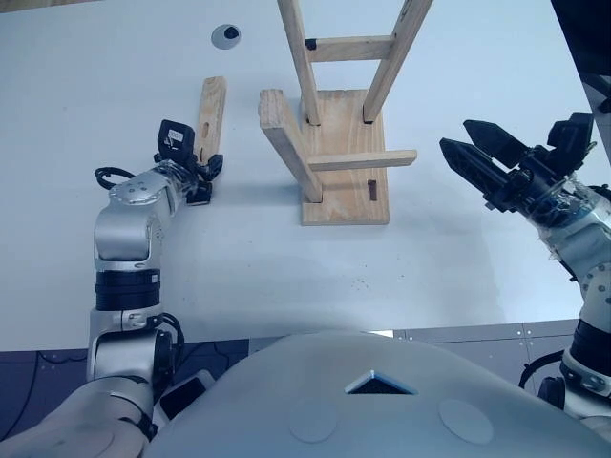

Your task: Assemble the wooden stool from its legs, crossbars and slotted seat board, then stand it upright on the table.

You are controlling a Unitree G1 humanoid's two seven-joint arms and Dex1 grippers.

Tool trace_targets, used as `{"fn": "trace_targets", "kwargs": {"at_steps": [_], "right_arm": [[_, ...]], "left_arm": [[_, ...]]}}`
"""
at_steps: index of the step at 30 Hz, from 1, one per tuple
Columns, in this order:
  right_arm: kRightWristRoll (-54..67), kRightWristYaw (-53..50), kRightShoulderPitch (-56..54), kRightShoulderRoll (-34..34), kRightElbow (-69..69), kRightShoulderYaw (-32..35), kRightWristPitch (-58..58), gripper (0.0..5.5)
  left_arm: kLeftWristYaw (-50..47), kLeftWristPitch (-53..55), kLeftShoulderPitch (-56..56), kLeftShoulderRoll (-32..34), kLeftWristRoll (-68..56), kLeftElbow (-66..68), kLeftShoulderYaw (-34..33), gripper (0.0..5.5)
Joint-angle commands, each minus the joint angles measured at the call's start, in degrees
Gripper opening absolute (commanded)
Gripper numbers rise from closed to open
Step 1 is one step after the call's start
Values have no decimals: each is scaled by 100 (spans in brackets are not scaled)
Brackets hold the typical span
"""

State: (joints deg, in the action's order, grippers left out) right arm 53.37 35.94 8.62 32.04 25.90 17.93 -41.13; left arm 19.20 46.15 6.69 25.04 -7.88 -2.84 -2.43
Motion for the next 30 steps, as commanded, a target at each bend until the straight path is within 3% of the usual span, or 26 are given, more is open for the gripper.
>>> {"fn": "trace_targets", "kwargs": {"at_steps": [1, 5, 7, 10, 13, 17, 22, 30], "right_arm": [[-15, -53, -83, -15, -19, 7, 30, 377], [12, -107, -100, -28, -26, 63, 58, 377], [92, -205, -183, -84, -47, 157, 93, 377], [670, -391, -531, -119, -26, 437, 0, 377], [1962, -763, -1316, -7, -34, 762, -161, 377], [3048, -1256, -3065, -152, -322, 310, -193, 377], [2933, -1285, -4199, -712, -472, -486, -36, 377], [2597, -1271, -4334, -1136, -699, -699, 209, 377]], "left_arm": [[-113, 5, -23, 77, 158, 205, 13, 208], [-279, -699, 308, -150, 16, 364, -346, 206], [-280, -1633, 861, -317, -245, 549, -734, 206], [731, -2941, 2121, -577, -1494, 623, -1382, 199], [2425, -2510, 3033, -467, -3043, 653, -1521, 199], [3690, -1839, 3402, -432, -3873, 724, -1099, 199], [4181, -1192, 3387, -560, -4237, 496, -588, 199], [4242, -279, 3405, -553, -4893, 138, -465, 199]]}}
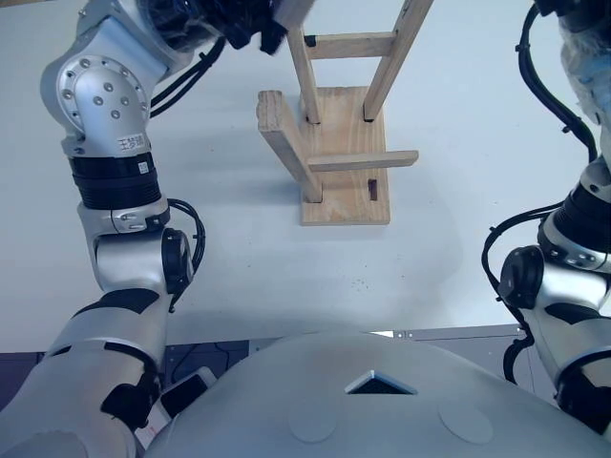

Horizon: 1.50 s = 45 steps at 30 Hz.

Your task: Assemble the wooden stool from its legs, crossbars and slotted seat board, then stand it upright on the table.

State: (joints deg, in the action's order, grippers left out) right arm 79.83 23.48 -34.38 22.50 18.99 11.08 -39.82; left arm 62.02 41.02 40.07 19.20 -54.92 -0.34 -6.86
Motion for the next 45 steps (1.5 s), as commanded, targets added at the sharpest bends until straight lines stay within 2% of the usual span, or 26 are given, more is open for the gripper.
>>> {"fn": "trace_targets", "kwargs": {"at_steps": [1, 4, 10, 15, 21, 22, 27, 33, 35, 39, 45], "right_arm": [[-53, -50, -30, -207, 11, -29, 89, 377], [-20, -91, -56, -289, 85, -104, 42, 377], [35, 7, -16, -231, 138, -272, -118, 273], [71, 84, -17, -202, 97, -268, -201, 210], [185, 133, 3, -178, 131, -231, -289, 208], [127, 139, 18, -162, 150, -233, -292, 208], [-579, 104, 220, -101, 85, -132, -42, 206], [-1233, 306, 1214, 111, 213, 199, 182, 206], [-1833, 540, 1551, 159, -63, 203, 509, 206], [-2540, 1123, 2063, 111, -712, 134, 951, 205], [-2807, 1917, 2769, 377, -672, -110, 671, 205]], "left_arm": [[-51, 290, 34, 45, -226, -158, -17, 199], [-45, 355, -44, 73, -225, -254, 35, 199], [51, 417, -47, 150, -186, -294, 97, 199], [119, 428, -42, 211, -166, -279, 130, 199], [98, 454, -50, 263, -81, -229, 174, 199], [67, 424, -9, 278, -11, -125, 171, 239], [196, 182, -103, 625, 434, 479, 103, 315], [369, 71, -460, 1123, 783, 929, -97, 408], [574, -347, -859, 1418, 1301, 1091, 104, 429], [1299, -2135, -2218, 1802, 2695, 1000, 978, 429], [1397, -2697, -2791, 1469, 2886, 460, 1313, 429]]}}
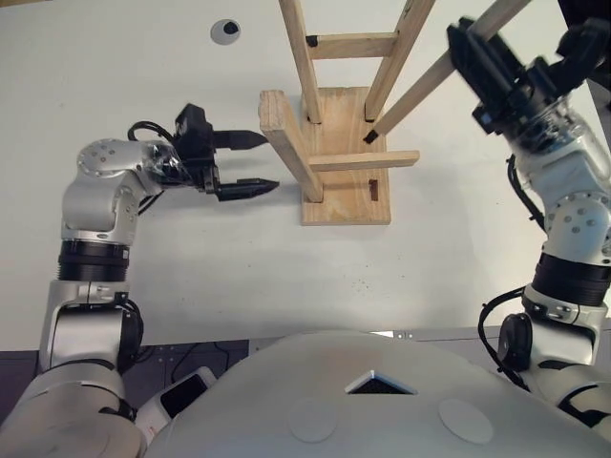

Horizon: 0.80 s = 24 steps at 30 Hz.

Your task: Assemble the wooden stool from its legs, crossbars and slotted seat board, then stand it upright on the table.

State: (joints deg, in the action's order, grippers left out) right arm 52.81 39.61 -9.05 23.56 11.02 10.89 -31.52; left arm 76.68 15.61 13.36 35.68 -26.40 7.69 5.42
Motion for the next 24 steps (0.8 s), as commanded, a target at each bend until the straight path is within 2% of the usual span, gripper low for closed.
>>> {"fn": "trace_targets", "kwargs": {"at_steps": [1, 8, 15, 18, 24], "right_arm": [[-160, 379, 286, 315, 133, -116, -189, 205], [-787, 727, 412, 354, -202, -375, -2, 205], [-1405, 1048, 652, 584, -381, -560, 453, 203], [-1478, 1312, 815, 968, -242, -592, 411, 203], [-2164, 2006, 829, 1770, -642, -1167, 810, 203]], "left_arm": [[-131, -144, -130, -253, 3, -442, 98, 429], [-439, 292, -103, -602, -317, -1159, 183, 429], [-543, 556, 221, -652, -549, -1213, 30, 429], [-527, 586, 261, -618, -611, -1249, -8, 385], [-430, 535, 271, -532, -609, -1246, 13, 291]]}}
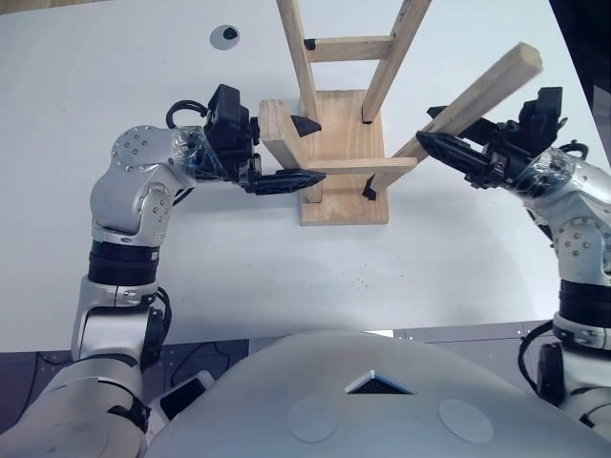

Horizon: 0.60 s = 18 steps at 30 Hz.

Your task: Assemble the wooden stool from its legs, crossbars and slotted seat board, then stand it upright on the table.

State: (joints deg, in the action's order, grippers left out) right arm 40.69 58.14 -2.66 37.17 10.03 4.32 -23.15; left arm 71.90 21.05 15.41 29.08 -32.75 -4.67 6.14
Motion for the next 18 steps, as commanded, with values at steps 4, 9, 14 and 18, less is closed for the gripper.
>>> {"fn": "trace_targets", "kwargs": {"at_steps": [4, 9, 14, 18], "right_arm": [[-763, 280, -281, 412, -1192, -558, -191, 203], [-840, 587, -453, 481, -1795, -712, -187, 203], [-1274, 1089, -238, 722, -1886, -1147, 228, 203], [-1584, 1155, -79, 876, -1741, -1367, 722, 203]], "left_arm": [[153, 92, 76, 195, -28, -27, -53, 243], [313, 333, 242, 259, -170, 138, -28, 237], [493, 636, 549, 295, -221, 545, -5, 237], [624, 661, 597, 331, -175, 604, 58, 236]]}}
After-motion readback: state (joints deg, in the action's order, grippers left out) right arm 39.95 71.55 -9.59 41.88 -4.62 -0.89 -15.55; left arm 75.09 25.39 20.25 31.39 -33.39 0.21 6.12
